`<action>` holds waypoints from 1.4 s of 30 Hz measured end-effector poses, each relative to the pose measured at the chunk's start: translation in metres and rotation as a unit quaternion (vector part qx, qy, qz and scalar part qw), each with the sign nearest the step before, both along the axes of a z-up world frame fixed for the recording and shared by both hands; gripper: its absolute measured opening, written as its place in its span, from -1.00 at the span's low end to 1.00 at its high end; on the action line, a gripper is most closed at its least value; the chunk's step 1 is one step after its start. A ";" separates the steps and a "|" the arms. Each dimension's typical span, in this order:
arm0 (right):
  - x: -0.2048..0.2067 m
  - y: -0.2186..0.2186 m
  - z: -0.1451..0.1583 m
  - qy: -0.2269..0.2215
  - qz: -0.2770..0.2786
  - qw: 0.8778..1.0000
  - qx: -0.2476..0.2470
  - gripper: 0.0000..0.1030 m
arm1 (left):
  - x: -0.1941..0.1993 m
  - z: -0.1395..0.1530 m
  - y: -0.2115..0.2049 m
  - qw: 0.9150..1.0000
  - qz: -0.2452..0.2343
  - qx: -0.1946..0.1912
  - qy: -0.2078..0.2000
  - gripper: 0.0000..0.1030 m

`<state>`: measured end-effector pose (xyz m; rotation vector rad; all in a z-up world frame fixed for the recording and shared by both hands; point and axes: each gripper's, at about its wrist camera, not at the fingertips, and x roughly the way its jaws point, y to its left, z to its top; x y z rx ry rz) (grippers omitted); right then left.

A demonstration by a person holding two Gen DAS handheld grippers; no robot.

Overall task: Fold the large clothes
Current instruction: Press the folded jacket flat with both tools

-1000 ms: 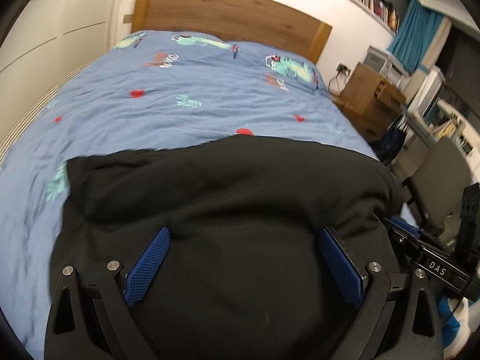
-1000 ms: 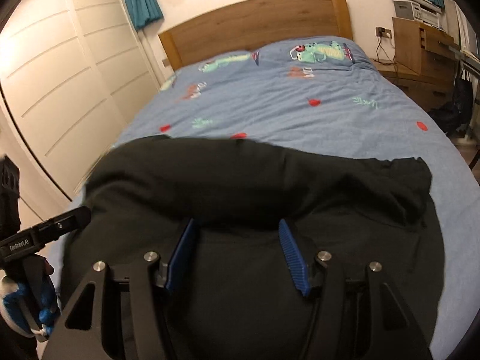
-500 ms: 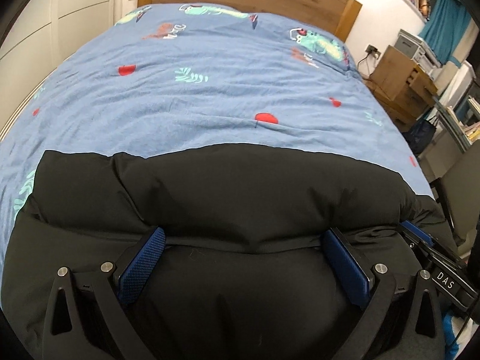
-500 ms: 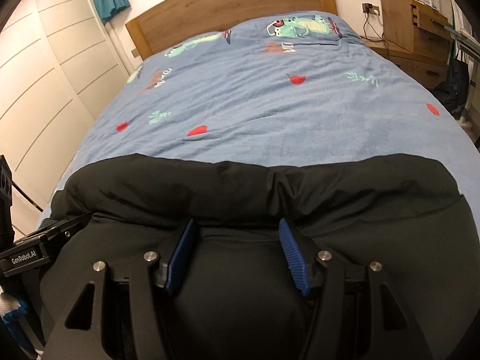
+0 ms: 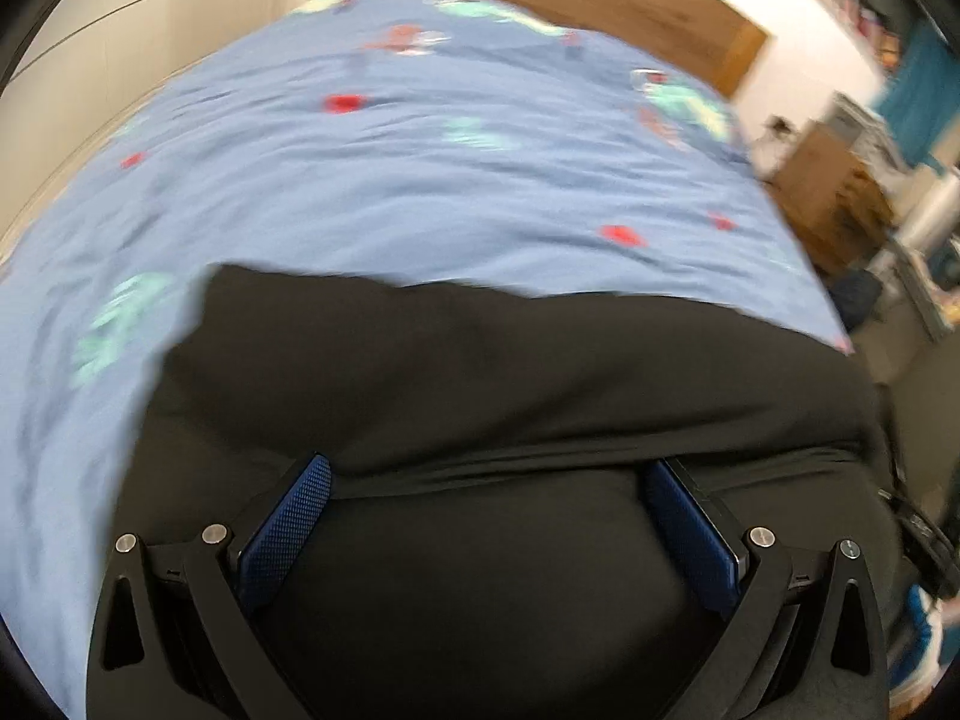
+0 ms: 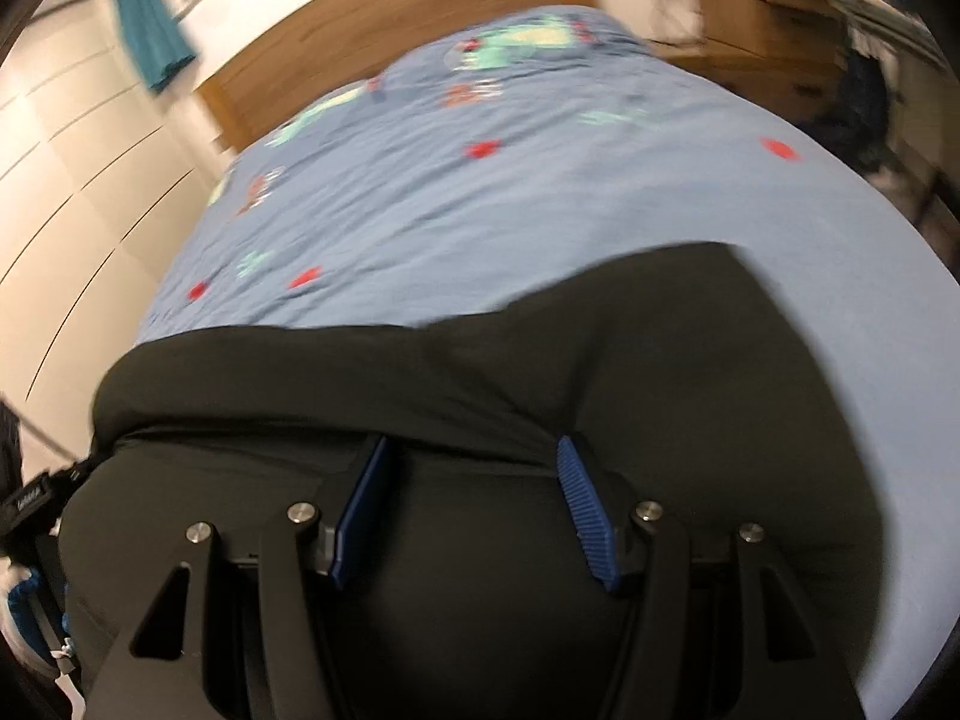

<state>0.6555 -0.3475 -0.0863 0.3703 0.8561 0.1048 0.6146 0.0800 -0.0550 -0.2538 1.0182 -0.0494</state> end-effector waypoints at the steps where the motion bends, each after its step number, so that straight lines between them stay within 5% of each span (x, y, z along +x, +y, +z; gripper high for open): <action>1: -0.008 -0.013 -0.003 0.007 -0.017 1.000 -0.006 0.09 | -0.003 -0.002 0.012 1.000 0.018 0.007 0.009 0.99; 4: -0.024 -0.037 -0.008 0.026 -0.048 0.998 -0.018 0.09 | -0.019 -0.008 0.049 0.997 0.070 0.011 0.037 0.99; 9: -0.054 -0.039 0.015 0.008 -0.050 0.997 -0.051 0.09 | -0.058 0.024 0.050 0.997 0.074 0.014 -0.023 0.98; 17: -0.088 0.055 0.067 -0.090 0.044 0.995 -0.017 0.09 | -0.091 0.050 -0.022 0.995 0.023 -0.006 -0.097 0.98; 26: -0.091 0.120 0.047 -0.110 0.091 0.986 -0.081 0.10 | -0.091 0.035 -0.057 0.989 0.010 0.051 -0.137 0.98; 34: -0.097 0.114 0.035 -0.123 0.082 0.986 -0.080 0.10 | -0.097 0.025 -0.057 0.987 0.017 0.062 -0.145 0.99; 42: -0.095 0.060 0.021 -0.098 0.028 0.993 -0.060 0.10 | -0.102 0.023 -0.051 0.988 0.028 0.058 -0.141 0.99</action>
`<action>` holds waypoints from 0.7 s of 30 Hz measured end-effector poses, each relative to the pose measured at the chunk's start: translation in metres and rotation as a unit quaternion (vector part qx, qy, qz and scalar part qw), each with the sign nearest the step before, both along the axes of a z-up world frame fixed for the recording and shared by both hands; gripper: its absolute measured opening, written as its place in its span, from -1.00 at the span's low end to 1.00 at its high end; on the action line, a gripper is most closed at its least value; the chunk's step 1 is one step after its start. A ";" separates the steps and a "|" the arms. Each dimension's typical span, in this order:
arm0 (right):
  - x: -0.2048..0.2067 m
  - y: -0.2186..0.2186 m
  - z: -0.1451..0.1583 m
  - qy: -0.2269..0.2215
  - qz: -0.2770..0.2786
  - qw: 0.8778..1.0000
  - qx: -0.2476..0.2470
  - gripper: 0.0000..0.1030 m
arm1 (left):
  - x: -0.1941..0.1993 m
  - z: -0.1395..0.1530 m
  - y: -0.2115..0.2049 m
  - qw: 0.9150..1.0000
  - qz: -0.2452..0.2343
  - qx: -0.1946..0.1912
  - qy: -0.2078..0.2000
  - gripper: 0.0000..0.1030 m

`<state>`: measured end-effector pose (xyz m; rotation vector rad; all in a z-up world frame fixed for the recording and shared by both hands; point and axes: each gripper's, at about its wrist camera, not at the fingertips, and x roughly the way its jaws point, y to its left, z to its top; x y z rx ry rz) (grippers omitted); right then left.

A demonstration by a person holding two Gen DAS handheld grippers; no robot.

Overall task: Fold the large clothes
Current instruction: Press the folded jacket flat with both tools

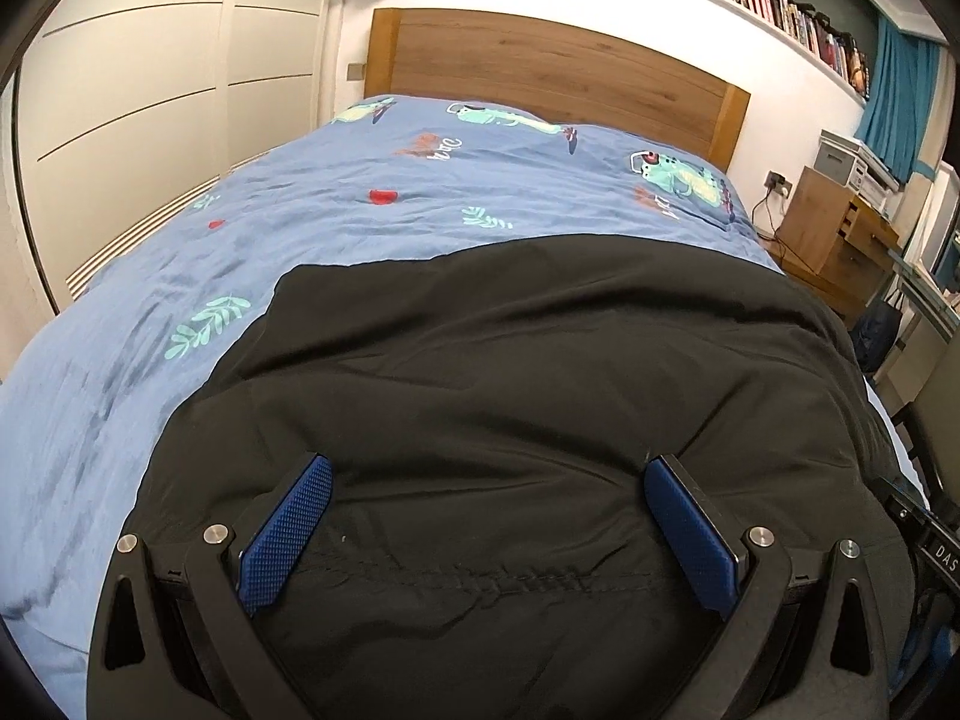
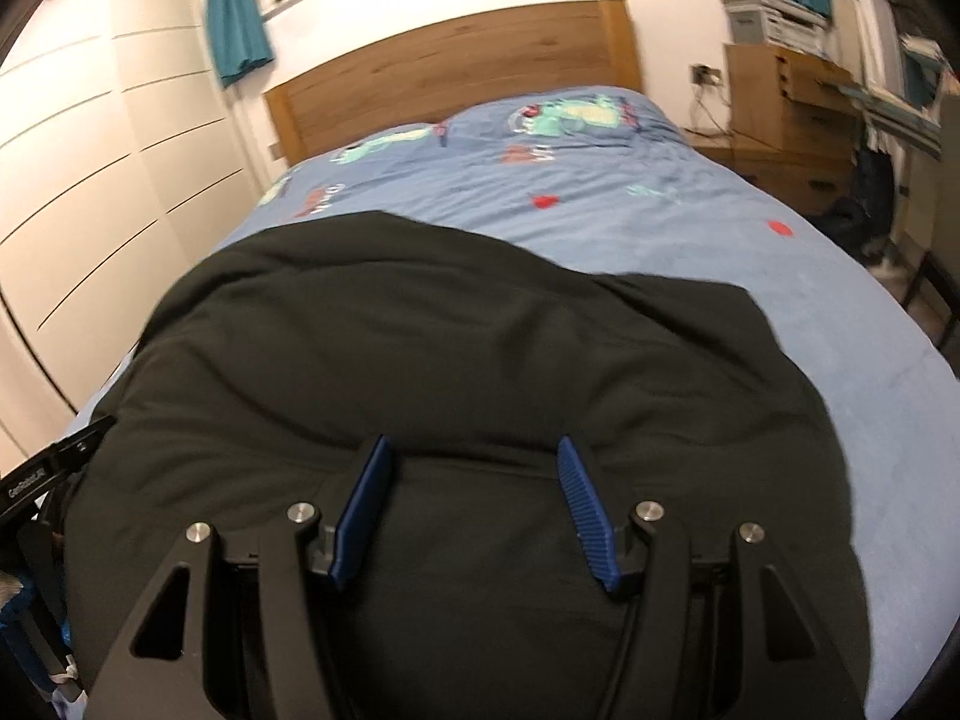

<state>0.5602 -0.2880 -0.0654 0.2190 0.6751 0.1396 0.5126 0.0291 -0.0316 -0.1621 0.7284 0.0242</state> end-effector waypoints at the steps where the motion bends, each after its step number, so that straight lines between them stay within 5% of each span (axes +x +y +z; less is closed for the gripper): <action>1: -0.001 -0.008 -0.002 0.004 -0.009 1.000 0.003 0.10 | -0.001 0.000 0.000 1.000 0.001 0.000 0.001 0.99; 12: -0.019 -0.034 -0.002 0.037 -0.059 0.997 -0.034 0.10 | -0.021 0.006 0.011 1.000 0.016 0.017 0.008 0.99; 21: -0.069 0.014 0.022 -0.012 -0.002 0.999 -0.036 0.10 | -0.066 0.015 0.015 1.000 0.011 0.020 -0.010 0.98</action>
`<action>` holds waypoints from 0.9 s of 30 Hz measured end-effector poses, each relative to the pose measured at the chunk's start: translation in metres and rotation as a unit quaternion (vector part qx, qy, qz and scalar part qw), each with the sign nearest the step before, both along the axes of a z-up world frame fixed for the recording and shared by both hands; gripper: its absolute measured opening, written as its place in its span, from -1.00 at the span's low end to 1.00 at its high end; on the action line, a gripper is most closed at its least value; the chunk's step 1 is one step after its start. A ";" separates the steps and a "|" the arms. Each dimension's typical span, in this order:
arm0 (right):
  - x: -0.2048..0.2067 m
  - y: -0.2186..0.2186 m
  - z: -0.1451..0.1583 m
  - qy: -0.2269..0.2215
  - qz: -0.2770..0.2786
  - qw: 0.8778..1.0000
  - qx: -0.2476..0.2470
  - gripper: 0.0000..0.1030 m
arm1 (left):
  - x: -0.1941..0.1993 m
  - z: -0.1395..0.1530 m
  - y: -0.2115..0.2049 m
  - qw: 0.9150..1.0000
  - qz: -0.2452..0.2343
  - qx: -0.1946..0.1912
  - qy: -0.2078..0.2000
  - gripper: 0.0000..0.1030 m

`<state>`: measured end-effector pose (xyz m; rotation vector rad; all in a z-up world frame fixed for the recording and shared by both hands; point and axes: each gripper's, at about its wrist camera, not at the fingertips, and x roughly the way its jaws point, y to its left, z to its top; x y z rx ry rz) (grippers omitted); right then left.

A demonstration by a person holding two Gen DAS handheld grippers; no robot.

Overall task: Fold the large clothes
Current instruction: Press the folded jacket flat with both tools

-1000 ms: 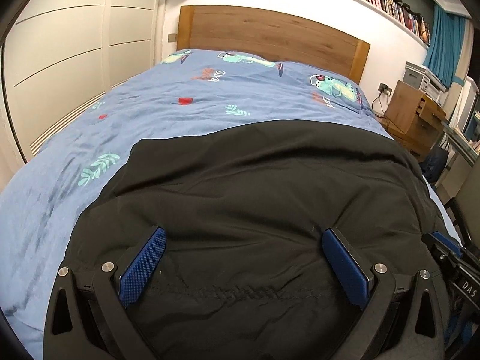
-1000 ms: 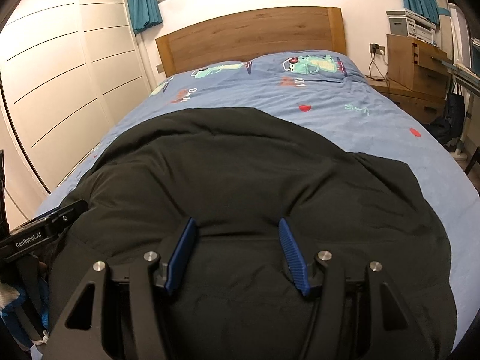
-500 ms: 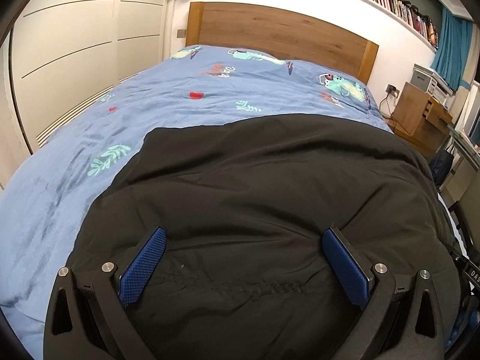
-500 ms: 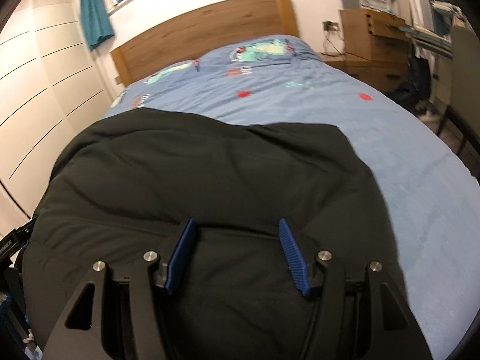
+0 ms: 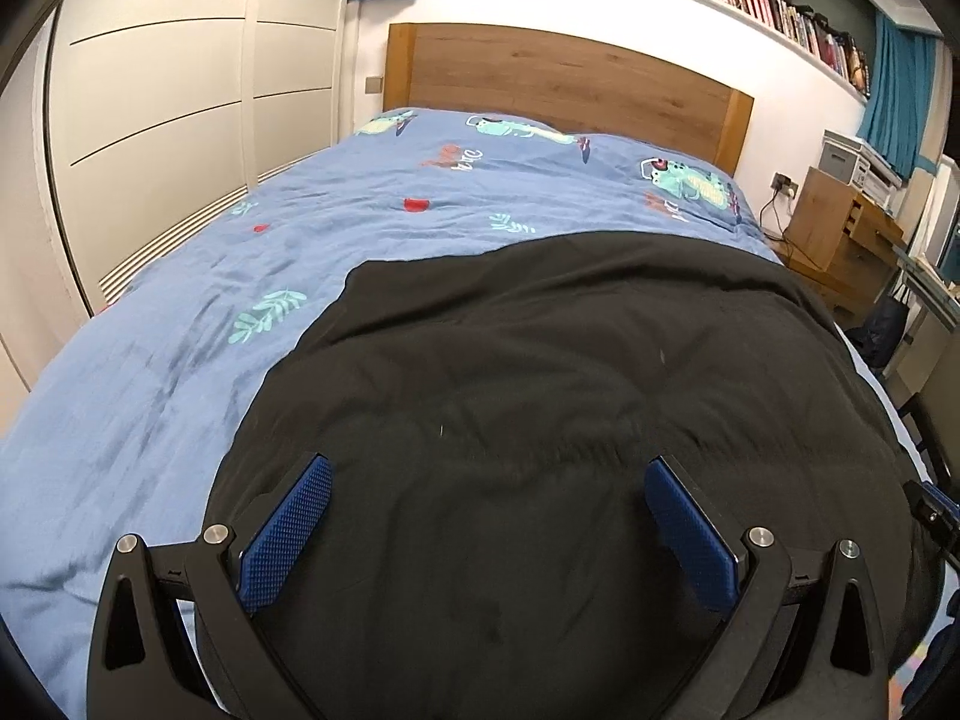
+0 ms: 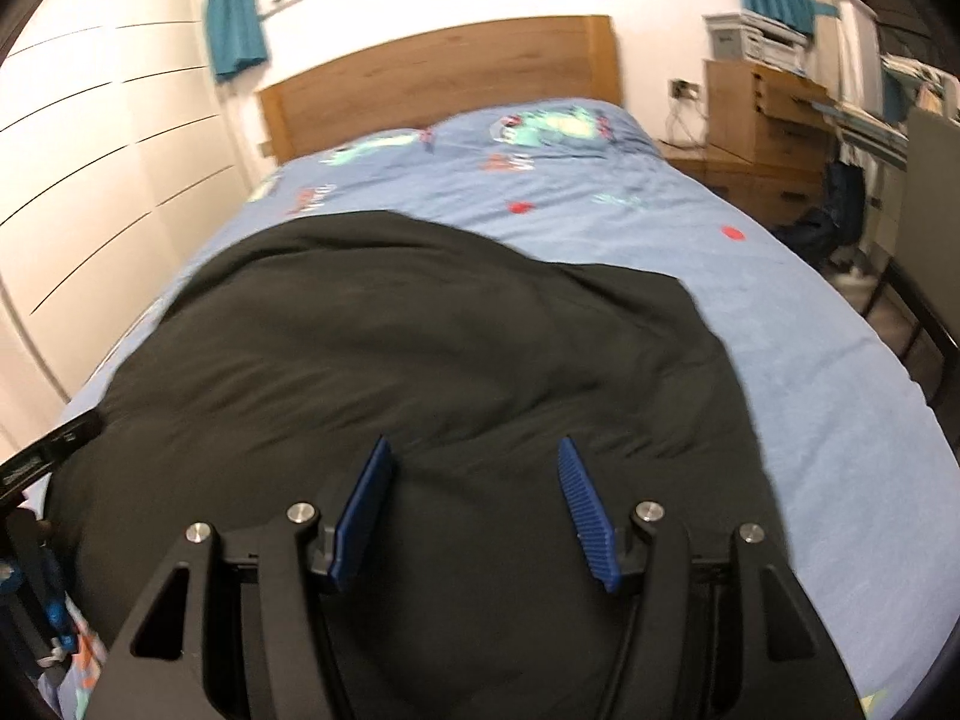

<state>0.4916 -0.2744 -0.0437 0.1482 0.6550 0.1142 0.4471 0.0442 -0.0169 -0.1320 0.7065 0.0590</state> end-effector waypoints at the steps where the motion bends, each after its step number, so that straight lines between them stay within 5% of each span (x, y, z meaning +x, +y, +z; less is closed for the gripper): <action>1: -0.005 0.009 0.001 -0.004 0.010 1.000 -0.003 0.10 | -0.004 -0.001 -0.001 1.000 -0.001 0.001 -0.001 0.98; 9: -0.022 0.053 -0.008 -0.025 0.052 0.998 -0.014 0.10 | -0.018 -0.021 -0.005 1.000 -0.013 0.015 -0.001 0.99; 12: -0.019 0.049 -0.014 -0.025 0.047 0.998 -0.013 0.31 | -0.019 -0.028 -0.003 1.000 -0.016 0.012 -0.006 0.99; 27: -0.046 -0.060 -0.033 0.032 -0.047 0.998 -0.022 0.38 | -0.043 -0.021 0.034 1.000 -0.029 -0.012 0.000 0.99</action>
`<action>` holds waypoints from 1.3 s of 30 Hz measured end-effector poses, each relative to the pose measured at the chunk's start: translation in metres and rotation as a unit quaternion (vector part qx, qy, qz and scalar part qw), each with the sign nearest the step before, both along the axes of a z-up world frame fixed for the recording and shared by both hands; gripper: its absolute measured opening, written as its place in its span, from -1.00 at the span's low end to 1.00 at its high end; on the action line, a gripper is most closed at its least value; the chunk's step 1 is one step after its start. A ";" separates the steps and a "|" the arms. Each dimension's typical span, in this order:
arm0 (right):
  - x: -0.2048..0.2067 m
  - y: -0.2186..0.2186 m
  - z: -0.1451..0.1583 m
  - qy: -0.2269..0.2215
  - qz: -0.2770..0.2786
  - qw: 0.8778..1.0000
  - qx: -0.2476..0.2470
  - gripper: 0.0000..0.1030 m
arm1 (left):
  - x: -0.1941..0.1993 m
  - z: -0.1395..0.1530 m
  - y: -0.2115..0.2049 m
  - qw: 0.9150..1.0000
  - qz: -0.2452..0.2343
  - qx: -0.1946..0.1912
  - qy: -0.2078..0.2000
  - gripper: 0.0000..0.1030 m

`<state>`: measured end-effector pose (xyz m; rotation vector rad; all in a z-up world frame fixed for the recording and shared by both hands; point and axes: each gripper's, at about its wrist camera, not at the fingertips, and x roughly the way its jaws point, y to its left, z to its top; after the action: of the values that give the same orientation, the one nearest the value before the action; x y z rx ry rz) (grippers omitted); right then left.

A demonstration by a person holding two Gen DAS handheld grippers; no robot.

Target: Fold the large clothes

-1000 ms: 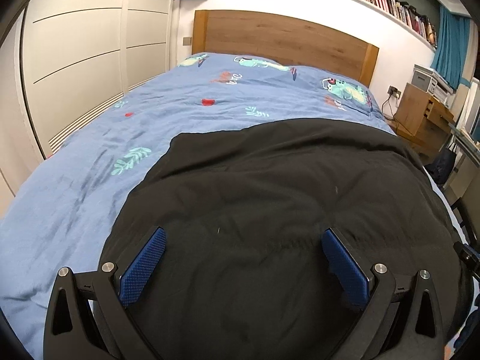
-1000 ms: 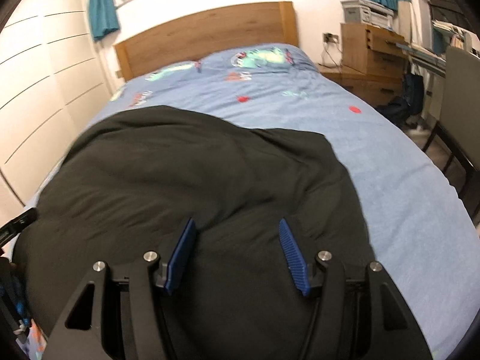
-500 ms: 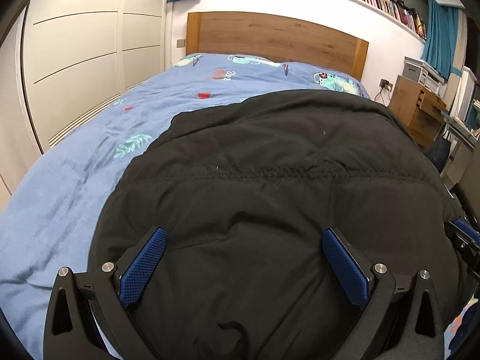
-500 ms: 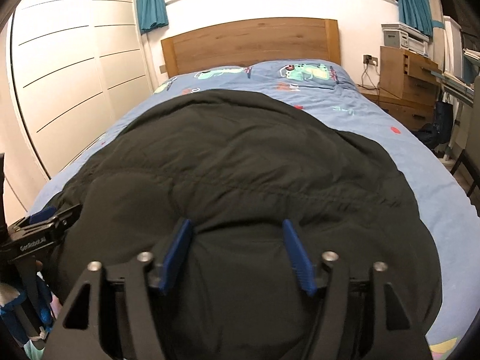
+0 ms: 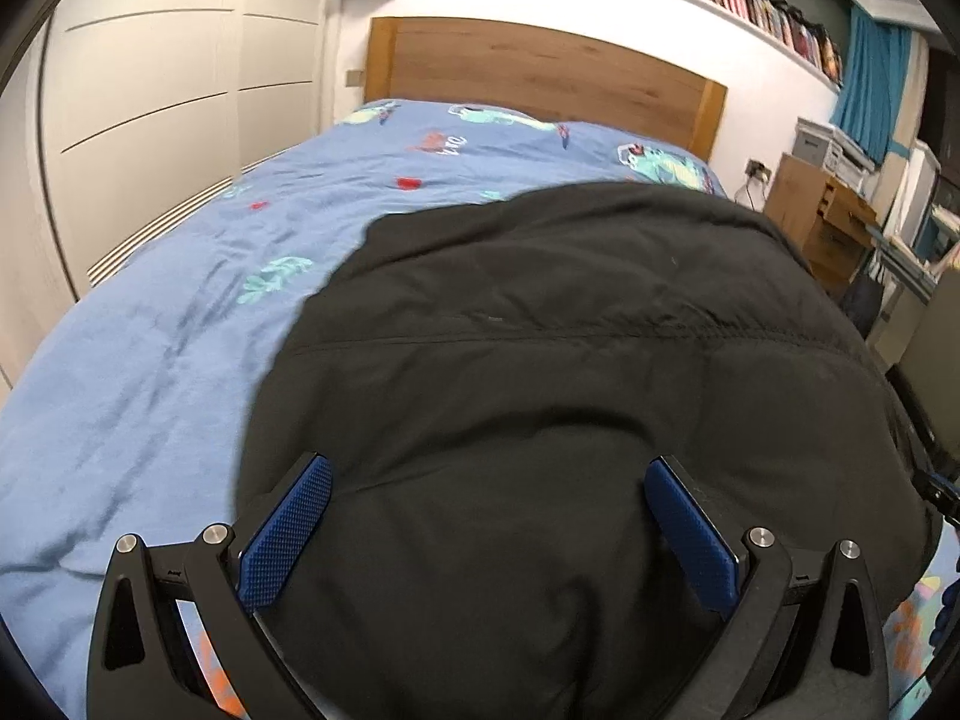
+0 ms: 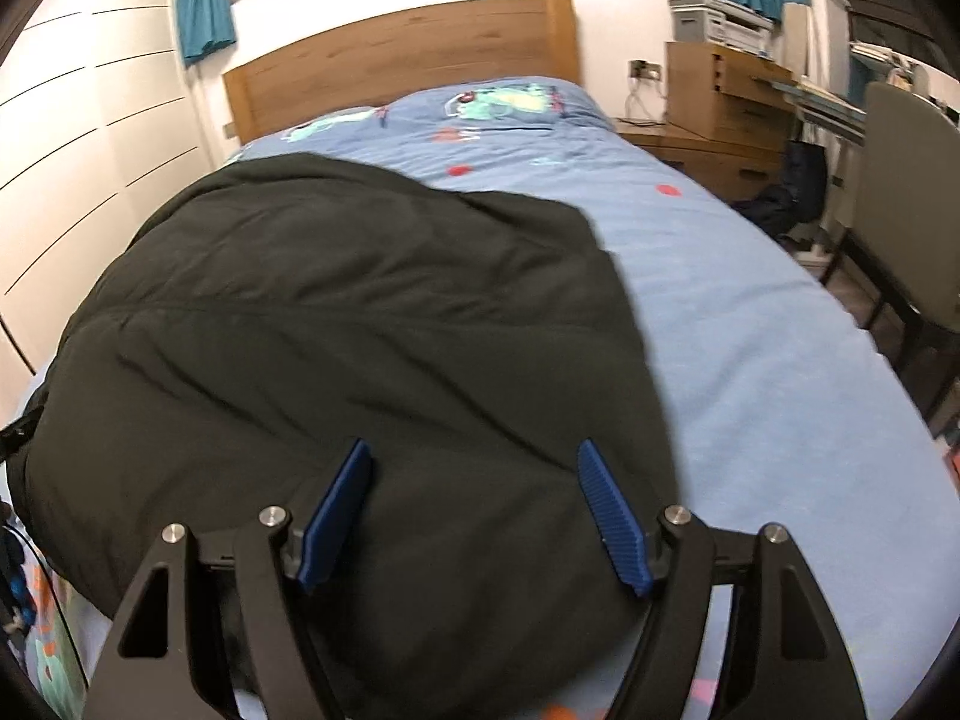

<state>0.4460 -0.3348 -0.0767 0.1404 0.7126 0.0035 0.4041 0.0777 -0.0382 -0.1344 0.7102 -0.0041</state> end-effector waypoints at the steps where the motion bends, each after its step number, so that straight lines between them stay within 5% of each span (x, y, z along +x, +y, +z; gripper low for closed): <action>1: -0.004 -0.007 0.001 0.001 -0.003 1.000 0.002 0.38 | -0.004 0.002 0.007 1.000 0.006 -0.003 -0.002 0.99; 9: -0.036 -0.051 0.011 0.003 -0.036 0.999 0.028 0.40 | -0.029 0.016 0.061 0.998 0.054 -0.009 -0.004 0.99; 16: -0.030 -0.076 0.007 0.027 -0.007 0.993 0.119 0.52 | -0.027 0.007 0.114 0.992 0.050 -0.109 0.029 0.99; 22: -0.001 -0.093 -0.023 0.078 0.000 0.976 0.205 0.52 | 0.004 -0.022 0.144 0.972 0.033 -0.222 0.073 0.99; 26: 0.021 -0.104 -0.054 0.109 0.006 0.950 0.292 0.53 | 0.025 -0.041 0.146 0.950 0.002 -0.299 0.093 0.99; 33: 0.050 -0.102 -0.097 0.149 0.040 0.909 0.388 0.79 | 0.056 -0.074 0.109 0.921 -0.080 -0.347 0.158 0.99; 39: 0.068 -0.074 -0.104 0.170 0.092 0.880 0.433 0.86 | 0.066 -0.074 0.089 0.903 -0.112 -0.380 0.164 0.99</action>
<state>0.5144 -0.4089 -0.1808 0.9540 1.0357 0.4990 0.4697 0.1672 -0.1126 -0.8181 1.0304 -0.4958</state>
